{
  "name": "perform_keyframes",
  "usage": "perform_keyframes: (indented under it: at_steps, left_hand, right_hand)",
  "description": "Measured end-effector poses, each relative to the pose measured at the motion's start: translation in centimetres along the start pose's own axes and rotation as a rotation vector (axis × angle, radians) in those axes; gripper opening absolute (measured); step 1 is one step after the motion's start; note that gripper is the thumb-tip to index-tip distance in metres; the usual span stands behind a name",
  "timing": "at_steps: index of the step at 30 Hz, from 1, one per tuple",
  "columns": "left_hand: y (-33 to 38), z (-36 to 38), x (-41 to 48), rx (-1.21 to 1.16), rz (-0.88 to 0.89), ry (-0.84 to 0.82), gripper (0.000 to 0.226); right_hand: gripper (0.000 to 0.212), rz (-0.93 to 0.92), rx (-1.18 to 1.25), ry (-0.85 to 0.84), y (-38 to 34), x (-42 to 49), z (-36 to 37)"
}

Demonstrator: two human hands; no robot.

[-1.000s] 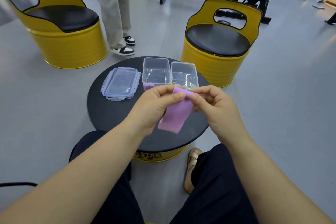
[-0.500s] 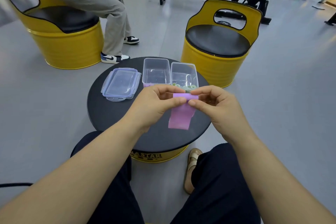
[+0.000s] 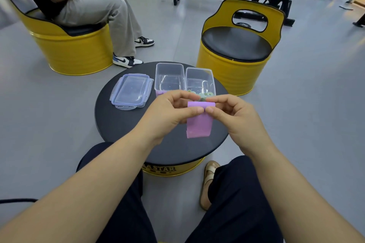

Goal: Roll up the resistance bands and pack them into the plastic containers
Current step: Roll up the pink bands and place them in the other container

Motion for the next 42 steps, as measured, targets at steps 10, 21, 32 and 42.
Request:
perform_keyframes:
  at_steps: [10, 21, 32, 42]
  left_hand:
    - [-0.17, -0.24, 0.23, 0.027, -0.042, 0.024, 0.012]
    - [-0.21, -0.26, 0.2, 0.024, 0.017, 0.054, 0.025]
    - [-0.54, -0.37, 0.27, 0.041, -0.08, 0.038, 0.013]
    - [-0.42, -0.33, 0.29, 0.017, -0.037, 0.031, 0.02]
  right_hand:
    - [0.02, -0.017, 0.01, -0.015, 0.08, -0.01, -0.09]
    - [0.012, 0.053, 0.015, -0.051, 0.61, -0.11, 0.22]
    - [0.026, 0.003, 0.039, -0.054, 0.25, -0.21, 0.07]
    - [0.011, 0.098, 0.064, -0.041, 0.66, -0.24, 0.34]
Point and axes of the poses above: each hand's wrist, its own x-axis towards the middle knuckle, its own z-axis out of the palm, y = z × x, the point moved 3 cm from there along x, towards the middle knuckle, and after that the axes turned 14 degrees about -z, right-handed, at the moved point
